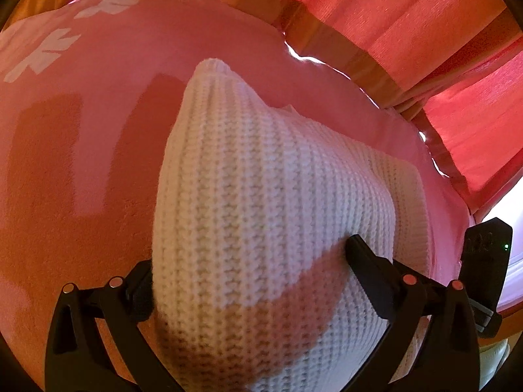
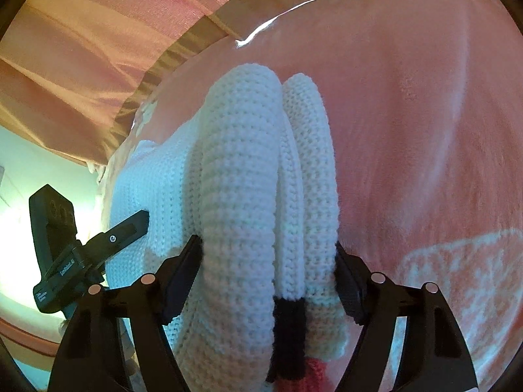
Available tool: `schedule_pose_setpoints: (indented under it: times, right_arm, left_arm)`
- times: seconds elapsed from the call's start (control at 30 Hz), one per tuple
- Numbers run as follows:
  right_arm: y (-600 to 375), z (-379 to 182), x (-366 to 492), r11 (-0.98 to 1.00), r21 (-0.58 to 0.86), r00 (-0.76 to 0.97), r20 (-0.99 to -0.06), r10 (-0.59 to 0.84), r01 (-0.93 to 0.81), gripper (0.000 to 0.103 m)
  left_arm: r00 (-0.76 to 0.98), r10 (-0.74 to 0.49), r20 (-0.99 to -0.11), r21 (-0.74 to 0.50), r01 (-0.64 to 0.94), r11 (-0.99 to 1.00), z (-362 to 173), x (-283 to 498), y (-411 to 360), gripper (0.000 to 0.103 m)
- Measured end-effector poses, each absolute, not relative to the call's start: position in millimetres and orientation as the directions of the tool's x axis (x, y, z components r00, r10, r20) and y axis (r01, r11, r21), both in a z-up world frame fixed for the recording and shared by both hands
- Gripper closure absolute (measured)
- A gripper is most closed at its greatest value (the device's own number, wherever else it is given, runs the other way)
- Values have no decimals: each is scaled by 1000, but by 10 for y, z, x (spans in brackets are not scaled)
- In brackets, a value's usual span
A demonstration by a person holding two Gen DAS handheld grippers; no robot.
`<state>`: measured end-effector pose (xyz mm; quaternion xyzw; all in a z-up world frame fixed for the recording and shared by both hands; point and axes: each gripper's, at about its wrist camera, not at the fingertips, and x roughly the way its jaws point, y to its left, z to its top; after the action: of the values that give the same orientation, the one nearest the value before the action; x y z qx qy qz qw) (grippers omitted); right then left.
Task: Fold small clothes
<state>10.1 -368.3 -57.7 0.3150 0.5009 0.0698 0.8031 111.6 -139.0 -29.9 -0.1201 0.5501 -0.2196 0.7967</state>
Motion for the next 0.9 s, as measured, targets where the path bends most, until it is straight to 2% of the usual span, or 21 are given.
schedule_pose_setpoints:
  times: [0.07,0.13,0.2,0.33,0.67,0.77,0.9]
  right_arm:
    - [-3671,-571,92,794,574,489,-762,425,203,33]
    - [-3665,-561,82,792,578,495,-755,430,196,46]
    - [-3670,-552,69,781,595,502,-742,445,188,54]
    - [-3633,-502,45,791,585,511,-741,435,176,61]
    - [-3667,-347,-98,771,612,569,-702,428,176,65]
    - [-3696,-234,-248,763,622,605,-680,414,176,65]
    - [-3748,64,-547,766,616,675,-646,356,185,65]
  left_arm:
    - [299,-476,-827,-427,218,878,-297,1113,-1407,5]
    - [305,-465,-831,-412,225,883,-285,1099,-1431,5]
    - [316,-454,-833,-396,231,889,-264,1073,-1454,7]
    - [332,-430,-840,-364,244,899,-210,1026,-1488,15]
    - [360,-418,-834,-337,267,903,45,887,-1529,51]
    - [354,-451,-819,-367,279,887,166,855,-1542,56]
    - [318,-522,-792,-433,311,846,374,757,-1585,58]
